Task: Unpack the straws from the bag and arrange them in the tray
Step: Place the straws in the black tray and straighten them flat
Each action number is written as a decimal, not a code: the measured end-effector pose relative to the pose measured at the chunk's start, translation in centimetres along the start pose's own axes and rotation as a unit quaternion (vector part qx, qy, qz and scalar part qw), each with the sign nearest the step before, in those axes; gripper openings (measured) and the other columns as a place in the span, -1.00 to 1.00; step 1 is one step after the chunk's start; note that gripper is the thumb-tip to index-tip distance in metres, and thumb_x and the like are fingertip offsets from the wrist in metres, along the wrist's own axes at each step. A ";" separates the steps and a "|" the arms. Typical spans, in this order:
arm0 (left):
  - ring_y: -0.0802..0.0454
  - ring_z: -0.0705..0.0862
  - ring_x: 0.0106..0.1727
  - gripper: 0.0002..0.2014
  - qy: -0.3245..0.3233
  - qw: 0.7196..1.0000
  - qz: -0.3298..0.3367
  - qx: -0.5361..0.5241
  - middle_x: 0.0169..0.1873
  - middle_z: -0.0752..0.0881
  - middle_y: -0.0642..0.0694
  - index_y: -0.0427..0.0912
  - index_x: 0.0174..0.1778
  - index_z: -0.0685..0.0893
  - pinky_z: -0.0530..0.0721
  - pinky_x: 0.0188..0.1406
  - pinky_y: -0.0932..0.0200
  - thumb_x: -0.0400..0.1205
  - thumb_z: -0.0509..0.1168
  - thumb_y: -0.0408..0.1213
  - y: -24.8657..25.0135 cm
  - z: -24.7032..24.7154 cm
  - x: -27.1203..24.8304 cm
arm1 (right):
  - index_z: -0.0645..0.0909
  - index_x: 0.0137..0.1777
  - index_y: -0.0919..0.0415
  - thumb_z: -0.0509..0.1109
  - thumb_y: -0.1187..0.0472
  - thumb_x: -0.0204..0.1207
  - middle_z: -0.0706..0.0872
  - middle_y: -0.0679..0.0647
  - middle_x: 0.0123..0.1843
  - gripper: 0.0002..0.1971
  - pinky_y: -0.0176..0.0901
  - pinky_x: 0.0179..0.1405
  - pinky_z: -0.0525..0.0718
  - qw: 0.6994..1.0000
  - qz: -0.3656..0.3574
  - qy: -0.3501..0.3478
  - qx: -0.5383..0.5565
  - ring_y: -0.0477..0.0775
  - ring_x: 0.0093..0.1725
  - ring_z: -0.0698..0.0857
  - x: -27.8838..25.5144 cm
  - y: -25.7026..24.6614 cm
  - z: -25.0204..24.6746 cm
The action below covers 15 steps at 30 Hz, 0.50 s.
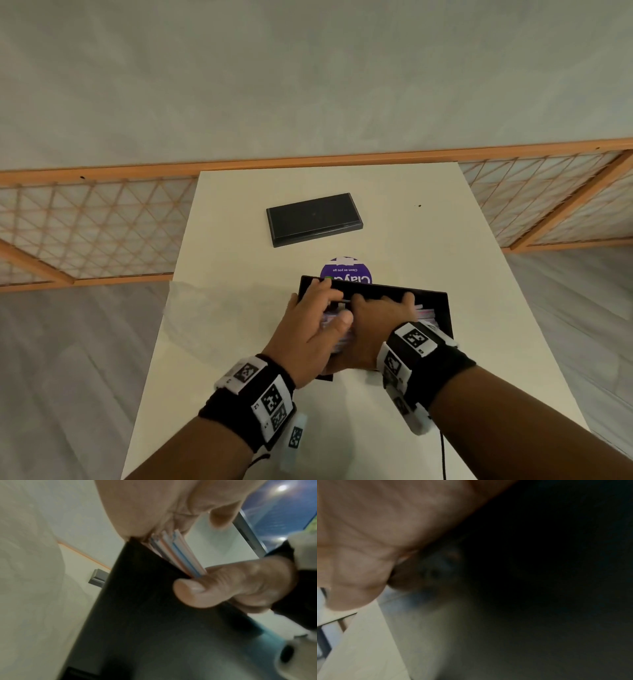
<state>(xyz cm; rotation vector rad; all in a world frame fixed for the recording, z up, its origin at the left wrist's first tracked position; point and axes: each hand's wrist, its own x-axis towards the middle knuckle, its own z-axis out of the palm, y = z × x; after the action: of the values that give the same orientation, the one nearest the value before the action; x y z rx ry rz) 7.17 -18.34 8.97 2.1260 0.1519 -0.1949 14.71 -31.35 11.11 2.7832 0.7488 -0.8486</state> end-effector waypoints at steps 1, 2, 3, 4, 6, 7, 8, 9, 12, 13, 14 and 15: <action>0.37 0.08 0.69 -0.48 -0.014 0.998 0.013 0.053 0.53 0.38 0.33 0.03 0.45 0.53 -0.19 0.70 0.19 0.67 -0.02 0.17 -0.2 -0.1 0.2 | 0.46 0.29 0.00 0.22 -0.76 -0.20 0.70 -0.10 0.13 0.13 0.36 0.40 0.27 1.000 -0.001 0.002 -0.010 0.12 0.21 0.65 0.1 0.0 -0.2; 0.22 0.14 0.72 -0.49 -0.032 0.994 0.023 0.104 0.51 0.49 0.23 -0.02 0.38 0.59 -0.15 0.71 0.16 0.67 -0.03 0.14 -0.4 -0.2 0.3 | 0.48 0.29 -0.02 0.23 -0.76 -0.20 0.69 -0.08 0.16 0.12 0.33 0.40 0.31 1.000 -0.003 -0.002 -0.014 0.11 0.22 0.64 0.2 0.1 -0.3; 0.11 0.23 0.70 -0.48 -0.048 0.987 0.033 0.150 0.45 0.58 0.12 -0.06 0.33 0.62 -0.09 0.72 0.12 0.68 -0.06 0.13 -0.5 -0.4 0.4 | 0.48 0.33 -0.03 0.27 -0.75 -0.20 0.66 -0.06 0.21 0.13 0.28 0.42 0.35 1.000 -0.006 -0.012 -0.014 0.10 0.25 0.62 0.2 0.3 -0.4; 0.05 0.31 0.65 -0.47 -0.060 0.980 0.042 0.186 0.38 0.62 0.05 -0.09 0.29 0.63 -0.01 0.73 0.06 0.69 -0.09 0.12 -0.7 -0.6 0.4 | 0.47 0.37 -0.04 0.32 -0.74 -0.18 0.63 -0.05 0.26 0.14 0.22 0.42 0.40 1.000 -0.009 -0.026 -0.010 0.10 0.28 0.60 0.1 0.6 -0.4; 0.05 0.37 0.60 -0.52 -0.083 0.965 0.042 0.244 0.35 0.63 0.01 -0.09 0.30 0.61 0.00 0.74 -0.08 0.76 -0.09 0.09 -0.4 -0.9 0.2 | 0.44 0.41 -0.05 0.43 -0.67 -0.14 0.62 -0.07 0.29 0.12 0.11 0.41 0.47 0.999 -0.011 -0.053 0.007 0.09 0.28 0.61 -0.2 1.6 -0.4; 0.06 0.36 0.60 -0.57 -0.095 0.958 0.032 0.269 0.38 0.61 0.02 -0.07 0.34 0.57 -0.08 0.75 -0.14 0.80 -0.06 0.08 -0.2 -1.0 0.1 | 0.42 0.43 -0.07 0.45 -0.65 -0.15 0.62 -0.08 0.30 0.12 0.10 0.42 0.48 0.998 -0.005 -0.062 0.012 0.08 0.30 0.60 -0.3 2.2 -0.4; 0.06 0.36 0.59 -0.59 -0.108 0.951 0.019 0.288 0.41 0.59 0.03 -0.04 0.39 0.53 -0.16 0.75 -0.19 0.81 -0.04 0.08 0.0 -1.0 0.0 | 0.41 0.44 -0.09 0.45 -0.65 -0.18 0.61 -0.10 0.32 0.14 0.12 0.43 0.46 0.998 0.001 -0.065 0.012 0.09 0.32 0.59 -0.5 2.8 -0.3; 0.05 0.39 0.58 -0.58 -0.119 0.945 0.011 0.303 0.43 0.57 0.04 -0.02 0.44 0.50 -0.20 0.75 -0.24 0.81 -0.04 0.11 0.3 -1.1 0.0 | 0.39 0.44 -0.11 0.43 -0.66 -0.22 0.60 -0.11 0.34 0.17 0.15 0.44 0.43 0.998 0.007 -0.063 0.004 0.09 0.34 0.57 -0.6 3.4 -0.2; 0.01 0.46 0.52 -0.53 -0.126 0.935 0.008 0.332 0.44 0.58 0.01 -0.02 0.50 0.46 -0.21 0.74 -0.30 0.81 -0.05 0.15 0.7 -1.0 0.1 | 0.33 0.49 -0.17 0.39 -0.68 -0.26 0.52 -0.13 0.41 0.22 0.25 0.45 0.34 0.998 0.013 -0.063 -0.030 0.13 0.42 0.48 -0.6 4.0 0.2; 0.00 0.48 0.50 -0.54 -0.120 0.934 0.008 0.337 0.42 0.60 0.01 -0.03 0.48 0.47 -0.19 0.75 -0.28 0.81 -0.04 0.14 1.0 -1.0 0.2 | 0.32 0.50 -0.19 0.40 -0.68 -0.24 0.51 -0.11 0.42 0.22 0.27 0.46 0.33 0.997 0.014 -0.068 -0.034 0.13 0.43 0.46 -0.7 4.0 0.3; 0.00 0.49 0.48 -0.56 -0.107 0.935 0.012 0.338 0.39 0.61 0.00 -0.03 0.45 0.48 -0.16 0.75 -0.25 0.81 -0.03 0.13 1.2 -1.0 0.3 | 0.32 0.50 -0.21 0.41 -0.67 -0.22 0.50 -0.10 0.40 0.19 0.28 0.46 0.32 0.997 0.014 -0.071 -0.032 0.14 0.42 0.45 -0.7 3.9 0.3; 0.00 0.49 0.47 -0.58 -0.092 0.937 0.020 0.336 0.37 0.61 0.01 -0.03 0.42 0.50 -0.12 0.76 -0.21 0.81 -0.01 0.12 1.3 -1.0 0.3 | 0.34 0.50 -0.24 0.42 -0.65 -0.20 0.49 -0.10 0.37 0.16 0.29 0.47 0.32 0.997 0.014 -0.072 -0.022 0.14 0.41 0.45 -0.6 3.8 0.4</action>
<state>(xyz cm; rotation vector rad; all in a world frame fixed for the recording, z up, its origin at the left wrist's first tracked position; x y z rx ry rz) 7.82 -18.14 10.51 2.7692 -0.0856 -0.4751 15.97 -35.06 11.05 2.6542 0.6953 -1.0015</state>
